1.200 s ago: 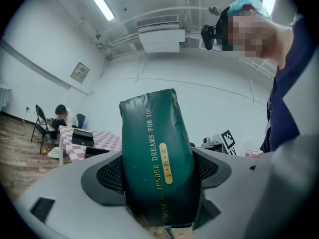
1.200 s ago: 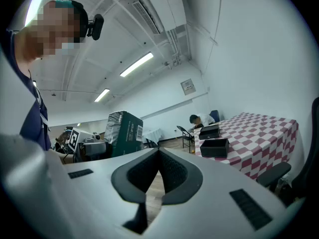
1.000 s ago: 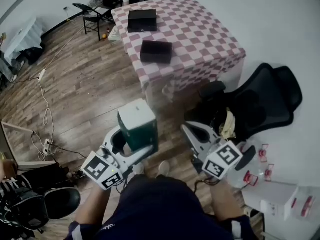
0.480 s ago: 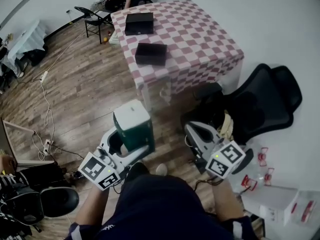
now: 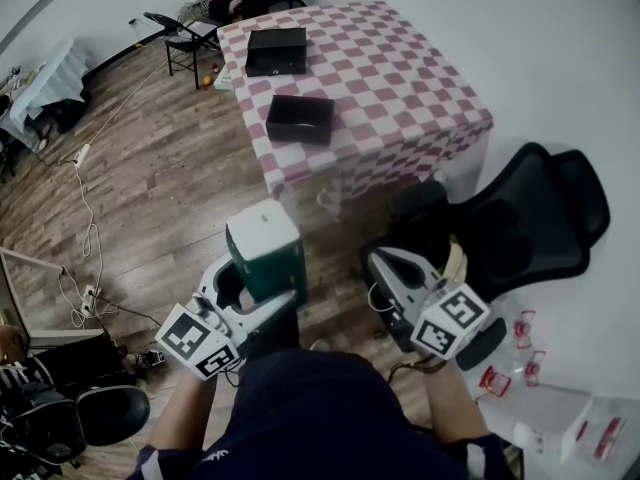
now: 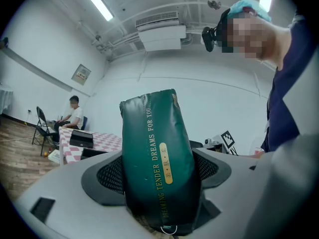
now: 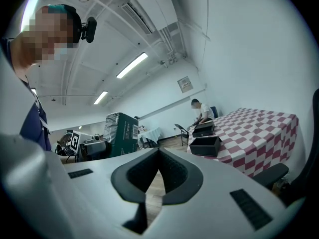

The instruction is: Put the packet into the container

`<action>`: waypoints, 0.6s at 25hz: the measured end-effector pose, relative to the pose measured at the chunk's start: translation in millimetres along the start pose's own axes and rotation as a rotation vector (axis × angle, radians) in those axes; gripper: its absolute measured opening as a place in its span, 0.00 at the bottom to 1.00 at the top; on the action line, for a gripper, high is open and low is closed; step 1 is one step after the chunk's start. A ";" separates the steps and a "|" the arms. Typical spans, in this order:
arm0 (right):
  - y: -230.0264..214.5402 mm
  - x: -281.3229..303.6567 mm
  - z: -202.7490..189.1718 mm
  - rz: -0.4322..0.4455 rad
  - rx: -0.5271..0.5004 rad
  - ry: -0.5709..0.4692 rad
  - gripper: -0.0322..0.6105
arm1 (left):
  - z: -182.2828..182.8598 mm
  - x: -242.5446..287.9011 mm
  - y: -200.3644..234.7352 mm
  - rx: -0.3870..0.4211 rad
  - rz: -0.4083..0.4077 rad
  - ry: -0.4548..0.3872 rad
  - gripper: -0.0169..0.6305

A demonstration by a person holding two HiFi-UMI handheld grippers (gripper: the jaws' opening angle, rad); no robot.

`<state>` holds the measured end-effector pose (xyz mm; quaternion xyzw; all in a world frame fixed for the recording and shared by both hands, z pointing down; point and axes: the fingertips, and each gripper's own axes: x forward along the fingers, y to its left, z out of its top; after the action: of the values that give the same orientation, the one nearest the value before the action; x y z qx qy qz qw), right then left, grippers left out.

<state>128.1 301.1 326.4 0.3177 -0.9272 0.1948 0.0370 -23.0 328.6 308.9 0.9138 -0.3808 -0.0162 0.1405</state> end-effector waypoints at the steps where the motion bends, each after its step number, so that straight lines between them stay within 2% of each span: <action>1: -6.3 8.0 1.4 -0.003 0.001 0.005 0.08 | 0.9 5.5 10.1 -0.003 0.000 -0.001 0.70; 9: -65.0 112.1 28.0 -0.035 0.028 0.023 0.07 | 18.2 58.5 123.6 -0.022 -0.035 0.031 0.70; 15: -102.0 205.4 56.2 -0.070 0.059 0.038 0.07 | 42.4 97.2 217.6 -0.065 -0.104 0.056 0.69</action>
<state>29.4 87.7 348.5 0.3470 -0.9086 0.2266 0.0520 -110.2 104.2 334.3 0.9273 -0.3280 -0.0105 0.1797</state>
